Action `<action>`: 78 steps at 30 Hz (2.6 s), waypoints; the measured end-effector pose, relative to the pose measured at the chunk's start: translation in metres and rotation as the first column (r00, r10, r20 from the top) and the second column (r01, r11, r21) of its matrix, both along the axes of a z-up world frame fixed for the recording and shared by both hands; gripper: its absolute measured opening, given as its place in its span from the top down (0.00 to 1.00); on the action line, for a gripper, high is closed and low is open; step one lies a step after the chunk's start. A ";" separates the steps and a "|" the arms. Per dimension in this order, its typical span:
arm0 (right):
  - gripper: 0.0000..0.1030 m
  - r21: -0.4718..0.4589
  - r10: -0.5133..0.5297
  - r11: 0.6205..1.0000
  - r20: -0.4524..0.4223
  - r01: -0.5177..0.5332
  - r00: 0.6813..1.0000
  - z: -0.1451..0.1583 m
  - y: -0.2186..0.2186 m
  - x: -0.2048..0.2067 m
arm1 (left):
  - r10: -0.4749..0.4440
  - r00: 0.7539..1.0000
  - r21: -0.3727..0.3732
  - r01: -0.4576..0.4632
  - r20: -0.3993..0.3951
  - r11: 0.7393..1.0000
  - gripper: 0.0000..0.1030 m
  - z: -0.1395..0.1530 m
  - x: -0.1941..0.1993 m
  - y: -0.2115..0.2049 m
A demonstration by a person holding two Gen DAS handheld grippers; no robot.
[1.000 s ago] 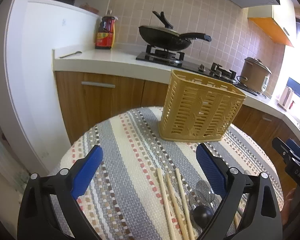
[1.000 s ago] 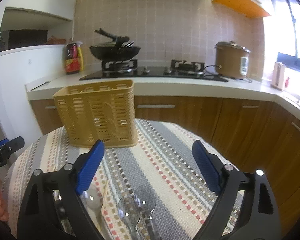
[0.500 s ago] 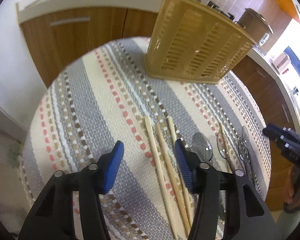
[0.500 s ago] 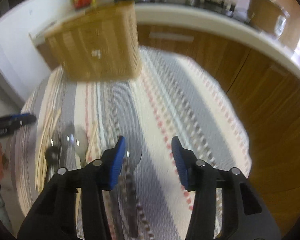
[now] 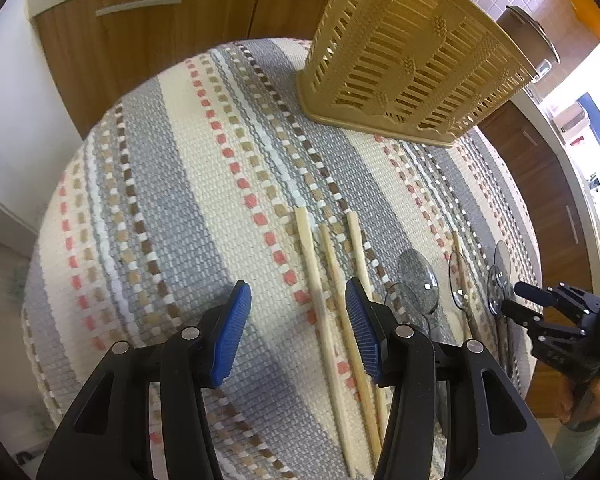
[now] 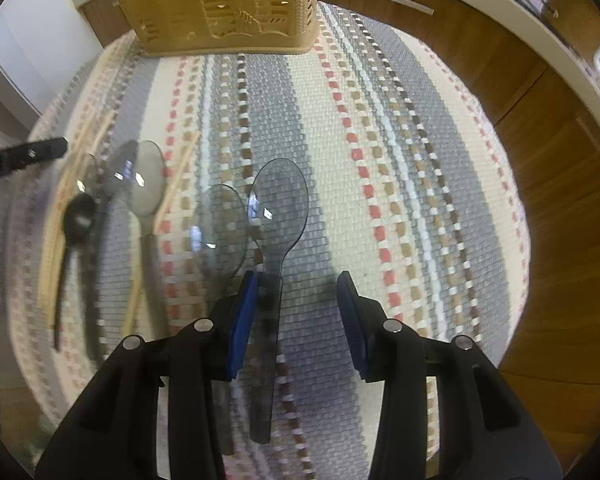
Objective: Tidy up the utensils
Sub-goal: 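Lower and grasp a wooden chopstick with the left tool while the right tool grasps a clear spoon, then lift the chopstick with the left tool while the right tool carries the spoon to the basket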
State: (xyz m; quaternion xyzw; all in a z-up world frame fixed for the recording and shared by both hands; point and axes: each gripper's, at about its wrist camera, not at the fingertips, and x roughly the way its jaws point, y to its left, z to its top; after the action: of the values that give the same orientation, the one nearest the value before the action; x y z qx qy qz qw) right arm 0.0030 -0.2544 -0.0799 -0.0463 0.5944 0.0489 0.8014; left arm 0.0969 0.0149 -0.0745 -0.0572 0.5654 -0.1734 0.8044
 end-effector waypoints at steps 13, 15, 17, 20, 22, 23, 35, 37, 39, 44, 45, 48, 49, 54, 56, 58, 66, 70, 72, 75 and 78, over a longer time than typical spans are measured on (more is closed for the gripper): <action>0.68 -0.062 -0.021 0.998 0.017 0.022 1.000 0.001 -0.005 -0.006 | -0.013 1.000 0.054 0.013 -0.007 0.998 0.54 -0.002 0.007 -0.003; 0.68 -0.028 -0.038 0.999 0.005 0.038 0.999 0.001 -0.011 -0.005 | -0.010 1.000 0.069 0.010 -0.009 0.998 0.54 -0.002 0.008 -0.004; 0.68 -0.007 -0.049 0.999 -0.002 0.049 0.999 0.000 -0.014 -0.002 | -0.012 1.000 0.100 0.012 -0.001 0.995 0.53 -0.002 0.009 -0.012; 0.68 0.044 -0.081 0.996 -0.031 0.082 0.996 0.000 -0.019 0.007 | -0.031 0.999 0.184 0.025 0.028 0.983 0.53 -0.003 0.009 -0.028; 0.68 0.061 -0.104 0.992 -0.041 0.106 0.994 0.001 -0.023 0.012 | -0.041 0.998 0.199 0.031 0.045 0.979 0.61 -0.003 0.009 -0.035; 0.68 0.074 -0.113 0.990 -0.051 0.116 0.992 0.002 -0.026 0.015 | -0.044 0.998 0.190 0.035 0.043 0.981 0.78 -0.001 0.010 -0.036; 0.57 0.093 -0.154 0.982 -0.115 0.165 0.981 -0.002 -0.035 0.048 | -0.098 0.994 0.111 0.102 -0.037 0.989 0.90 -0.002 0.023 -0.020; 0.57 0.075 -0.154 0.984 -0.125 0.164 0.980 -0.002 -0.021 0.065 | -0.104 0.994 0.100 0.108 -0.046 0.989 0.77 0.000 0.024 -0.021; 0.57 0.058 -0.157 0.984 -0.137 0.166 0.978 -0.003 -0.018 0.068 | -0.107 0.993 0.142 0.112 -0.039 0.984 0.62 0.001 0.026 -0.025; 0.71 0.015 -0.151 0.988 -0.136 0.154 0.979 -0.002 -0.010 0.070 | -0.132 0.991 0.286 0.131 -0.015 0.949 0.82 -0.003 0.023 -0.041; 0.71 0.016 -0.146 0.989 -0.138 0.149 0.980 -0.002 -0.008 0.070 | -0.135 0.991 0.309 0.131 -0.007 0.942 0.87 -0.003 0.022 -0.043; 0.71 0.000 -0.125 0.992 -0.118 0.125 0.985 -0.001 -0.003 0.071 | -0.139 0.990 0.303 0.132 0.004 0.944 0.96 -0.002 0.021 -0.041; 0.71 0.002 -0.119 0.993 -0.114 0.120 0.986 -0.005 0.005 0.068 | -0.139 0.990 0.290 0.130 0.009 0.948 0.96 -0.002 0.020 -0.040; 0.71 0.026 -0.082 0.996 -0.027 0.083 0.996 0.015 0.014 0.055 | -0.132 0.982 0.171 0.108 0.134 0.979 0.96 0.026 0.006 -0.019; 0.71 0.057 -0.072 0.996 0.019 0.070 0.997 0.029 0.017 0.047 | -0.119 0.970 0.150 0.088 0.214 0.985 0.96 0.047 -0.005 -0.013; 0.71 0.101 -0.053 0.994 0.091 0.044 0.994 0.049 0.020 0.037 | -0.109 0.948 0.122 0.075 0.300 0.990 0.96 0.070 -0.017 -0.008; 0.71 0.155 -0.053 0.988 0.407 -0.012 0.912 0.130 0.019 0.005 | -0.014 0.801 -0.018 0.031 0.598 0.999 0.96 0.165 -0.049 -0.010; 0.71 0.171 -0.077 0.985 0.560 -0.024 0.825 0.178 0.020 0.005 | 0.051 0.696 -0.085 0.014 0.716 0.996 0.96 0.203 -0.050 -0.015; 0.71 0.184 -0.096 0.983 0.625 -0.027 0.775 0.202 0.016 0.011 | 0.094 0.625 -0.128 0.010 0.775 0.992 0.96 0.225 -0.045 -0.016; 0.71 0.192 -0.116 0.981 0.717 -0.035 0.687 0.225 0.017 0.030 | 0.158 0.567 -0.217 0.038 0.808 0.975 0.96 0.245 -0.023 -0.016; 0.71 0.179 -0.129 0.984 0.786 -0.023 0.605 0.237 0.018 0.051 | 0.193 0.536 -0.264 0.058 0.821 0.963 0.96 0.253 0.003 -0.024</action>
State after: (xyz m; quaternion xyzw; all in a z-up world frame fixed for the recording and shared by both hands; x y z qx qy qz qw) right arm 0.0542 -0.2365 0.1568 0.0232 0.1718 0.0502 0.9836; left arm 0.1002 -0.0090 0.1789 -0.0937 0.0791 -0.2202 0.9677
